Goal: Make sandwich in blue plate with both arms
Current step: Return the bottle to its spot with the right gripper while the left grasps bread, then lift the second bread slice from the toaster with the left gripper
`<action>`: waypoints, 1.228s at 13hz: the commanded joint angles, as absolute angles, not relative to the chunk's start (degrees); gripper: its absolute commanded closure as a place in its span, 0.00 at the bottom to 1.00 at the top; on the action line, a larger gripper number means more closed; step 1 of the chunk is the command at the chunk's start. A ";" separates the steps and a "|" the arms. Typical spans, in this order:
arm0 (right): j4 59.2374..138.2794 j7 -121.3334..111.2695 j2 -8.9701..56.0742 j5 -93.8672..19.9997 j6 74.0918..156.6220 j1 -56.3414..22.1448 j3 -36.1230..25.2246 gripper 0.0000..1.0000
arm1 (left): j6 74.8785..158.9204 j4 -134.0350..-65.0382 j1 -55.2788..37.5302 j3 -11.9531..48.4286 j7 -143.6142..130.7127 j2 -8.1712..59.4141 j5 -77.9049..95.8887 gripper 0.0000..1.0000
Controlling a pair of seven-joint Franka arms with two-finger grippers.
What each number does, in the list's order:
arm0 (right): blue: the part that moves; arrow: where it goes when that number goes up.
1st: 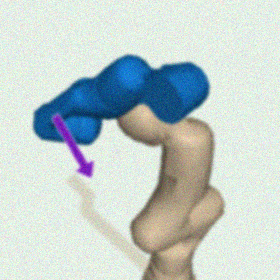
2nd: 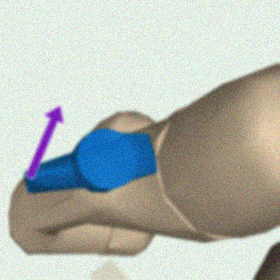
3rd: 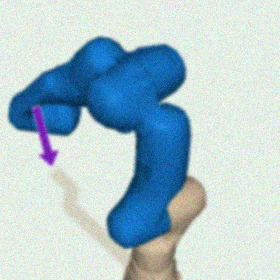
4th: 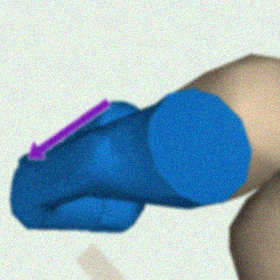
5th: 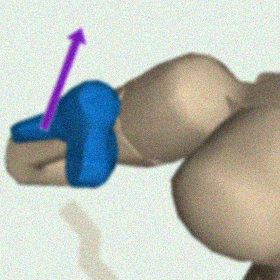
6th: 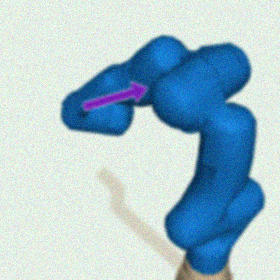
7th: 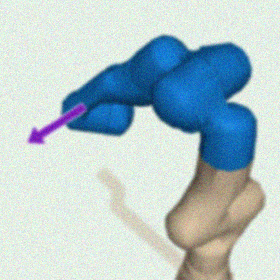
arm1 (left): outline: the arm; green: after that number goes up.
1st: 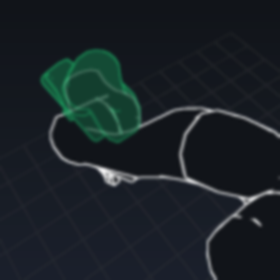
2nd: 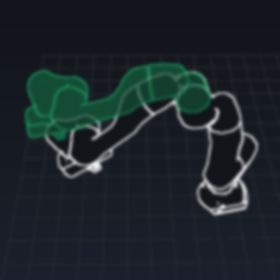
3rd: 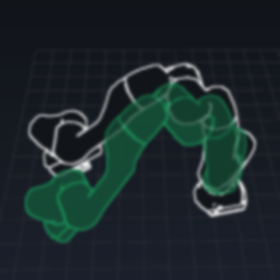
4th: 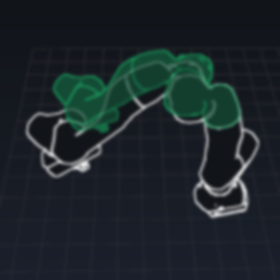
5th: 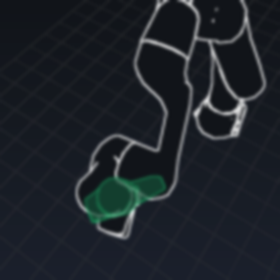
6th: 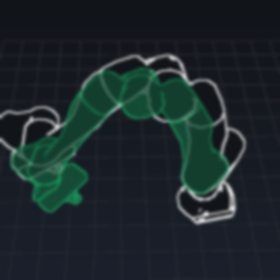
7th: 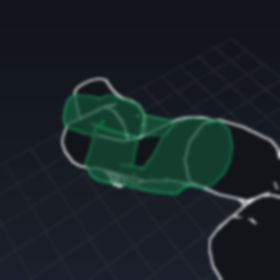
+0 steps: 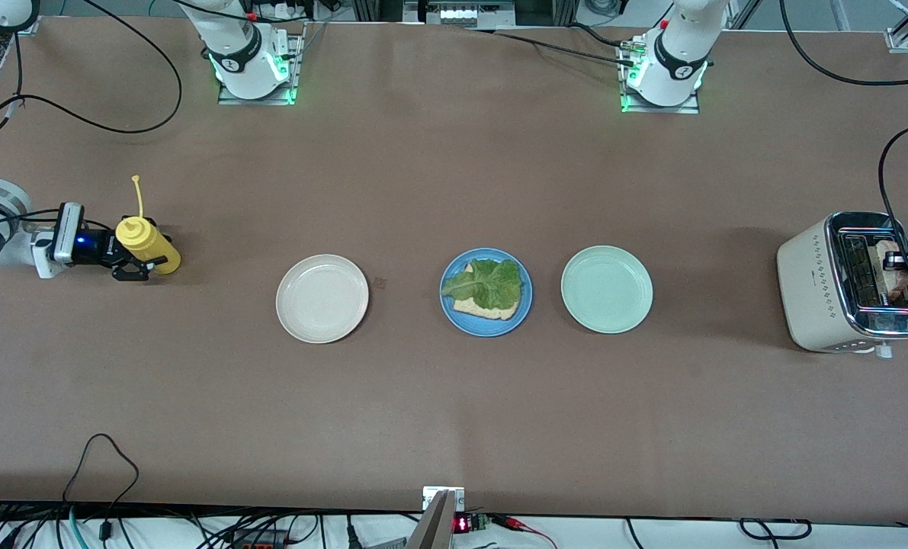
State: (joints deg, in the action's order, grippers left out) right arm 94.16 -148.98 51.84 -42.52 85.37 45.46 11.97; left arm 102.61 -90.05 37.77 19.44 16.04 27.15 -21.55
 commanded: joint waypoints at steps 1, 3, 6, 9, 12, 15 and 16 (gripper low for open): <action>92.37 -148.10 52.47 -43.50 83.50 46.76 12.66 0.00 | 101.87 -91.67 38.50 20.65 16.70 24.96 -22.59 0.99; 90.37 -147.92 52.38 -43.33 83.50 46.76 12.22 0.00 | 100.03 -91.41 38.06 21.26 16.00 23.56 -22.41 0.99; 82.64 -144.85 51.95 -41.32 82.89 46.76 11.95 0.00 | 98.10 -91.23 38.06 23.55 15.73 21.45 -22.41 0.99; 76.48 -140.03 51.16 -40.78 79.73 46.76 10.73 0.00 | 92.30 -88.51 37.97 26.09 13.37 21.18 -22.41 0.99; 73.48 -135.80 48.17 -40.52 79.45 46.58 9.84 0.00 | 83.53 -85.97 38.06 33.28 8.01 18.55 -22.41 0.99; 72.60 -132.03 45.81 -40.34 79.80 46.32 9.76 0.00 | 75.78 -79.99 38.06 41.90 8.00 18.37 -21.71 0.99; 71.99 -129.58 43.70 -39.12 80.07 45.88 9.58 0.00 | 75.41 -79.02 38.06 44.10 8.09 18.37 -20.84 0.99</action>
State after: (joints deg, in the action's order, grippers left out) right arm 73.01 -133.74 47.04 -41.13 80.40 46.51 9.87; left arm 78.05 -81.88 37.45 39.93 8.41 18.41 -21.42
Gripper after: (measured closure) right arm 0.000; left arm 0.907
